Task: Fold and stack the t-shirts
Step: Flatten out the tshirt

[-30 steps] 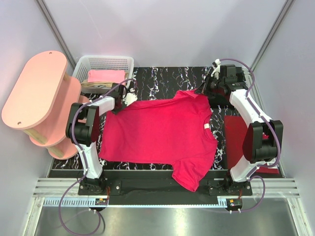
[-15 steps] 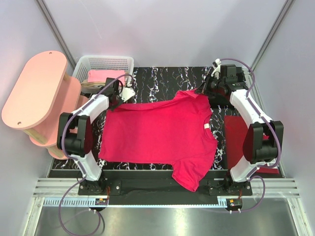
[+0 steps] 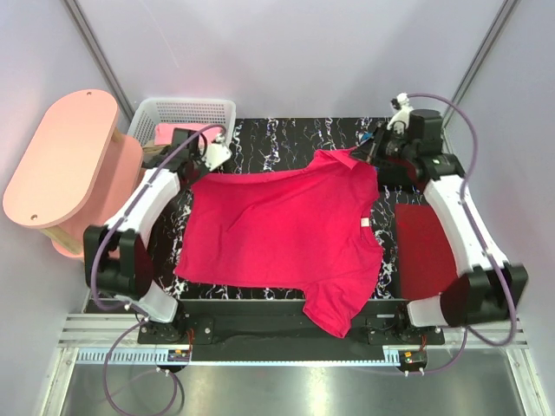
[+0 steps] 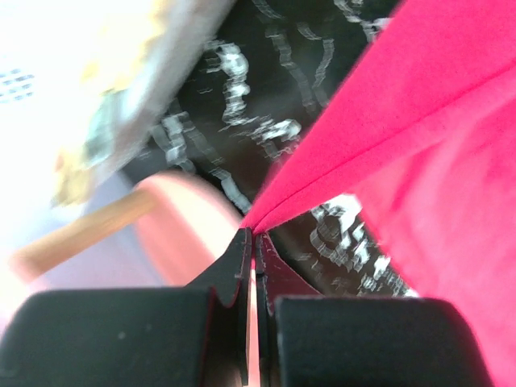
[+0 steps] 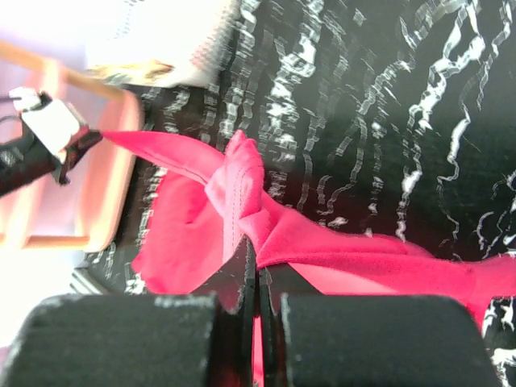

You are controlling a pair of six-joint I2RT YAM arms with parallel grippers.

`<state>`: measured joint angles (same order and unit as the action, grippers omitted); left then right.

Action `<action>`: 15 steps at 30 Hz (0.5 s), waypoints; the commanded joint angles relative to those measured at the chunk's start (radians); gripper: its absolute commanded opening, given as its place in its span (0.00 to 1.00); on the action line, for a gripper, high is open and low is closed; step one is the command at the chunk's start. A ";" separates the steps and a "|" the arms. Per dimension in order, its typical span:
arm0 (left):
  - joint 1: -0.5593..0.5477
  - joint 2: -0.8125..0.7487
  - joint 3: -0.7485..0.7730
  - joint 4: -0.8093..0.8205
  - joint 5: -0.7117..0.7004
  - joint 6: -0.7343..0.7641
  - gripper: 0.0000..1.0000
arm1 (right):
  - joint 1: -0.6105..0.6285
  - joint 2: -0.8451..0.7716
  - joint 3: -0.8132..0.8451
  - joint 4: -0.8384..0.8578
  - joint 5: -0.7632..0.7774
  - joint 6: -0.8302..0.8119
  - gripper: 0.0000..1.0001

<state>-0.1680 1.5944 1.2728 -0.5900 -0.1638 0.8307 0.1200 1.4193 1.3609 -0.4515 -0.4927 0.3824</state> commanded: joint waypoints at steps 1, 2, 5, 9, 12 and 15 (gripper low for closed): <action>0.005 -0.223 0.131 -0.079 -0.028 -0.005 0.00 | 0.012 -0.212 0.010 -0.062 -0.044 0.000 0.00; 0.005 -0.258 0.152 -0.109 -0.016 -0.016 0.00 | 0.013 -0.276 0.006 -0.076 -0.052 0.000 0.00; 0.005 -0.420 0.163 -0.187 0.045 -0.066 0.00 | 0.013 -0.405 -0.022 -0.122 -0.072 0.021 0.00; 0.002 -0.693 0.119 -0.312 0.105 -0.133 0.00 | 0.012 -0.572 -0.059 -0.214 -0.104 0.042 0.00; 0.002 -0.805 0.134 -0.419 0.136 -0.157 0.00 | 0.013 -0.660 -0.010 -0.347 -0.109 0.033 0.00; 0.002 -0.870 0.209 -0.543 0.194 -0.173 0.00 | 0.013 -0.712 0.087 -0.450 -0.107 0.026 0.00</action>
<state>-0.1680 0.7753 1.4174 -0.9390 -0.0608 0.7105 0.1291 0.7555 1.3327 -0.7387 -0.5709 0.4088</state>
